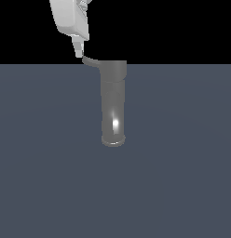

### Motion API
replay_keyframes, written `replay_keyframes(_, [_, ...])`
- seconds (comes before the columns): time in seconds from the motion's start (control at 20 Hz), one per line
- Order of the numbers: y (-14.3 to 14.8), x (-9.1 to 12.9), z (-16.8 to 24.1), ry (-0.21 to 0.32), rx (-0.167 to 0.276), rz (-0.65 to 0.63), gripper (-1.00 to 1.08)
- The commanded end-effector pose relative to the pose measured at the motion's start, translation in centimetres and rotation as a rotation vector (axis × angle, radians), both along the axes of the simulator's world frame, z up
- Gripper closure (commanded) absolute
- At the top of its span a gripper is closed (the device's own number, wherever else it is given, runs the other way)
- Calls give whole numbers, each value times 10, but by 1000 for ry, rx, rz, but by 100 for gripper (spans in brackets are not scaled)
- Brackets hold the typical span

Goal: Turn on the faucet by rotating a designated handle.

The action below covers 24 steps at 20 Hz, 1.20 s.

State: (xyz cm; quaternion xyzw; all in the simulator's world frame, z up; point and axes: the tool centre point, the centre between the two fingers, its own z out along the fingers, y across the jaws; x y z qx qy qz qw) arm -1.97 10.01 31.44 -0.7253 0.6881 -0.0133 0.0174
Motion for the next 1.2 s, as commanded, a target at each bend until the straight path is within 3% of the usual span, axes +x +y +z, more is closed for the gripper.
replay_keyframes(0.0, [-11, -9, -5, 15, -4, -12, 108])
replay_keyframes(0.8, [-41, -58, -16, 41, -6, -19, 108])
replay_keyframes(0.85, [-41, -58, -16, 41, -6, -19, 108])
replay_keyframes(0.9, [-17, -51, -1, 5, -6, 22, 108])
replay_keyframes(1.15, [-46, -58, -6, 17, -6, 9, 108])
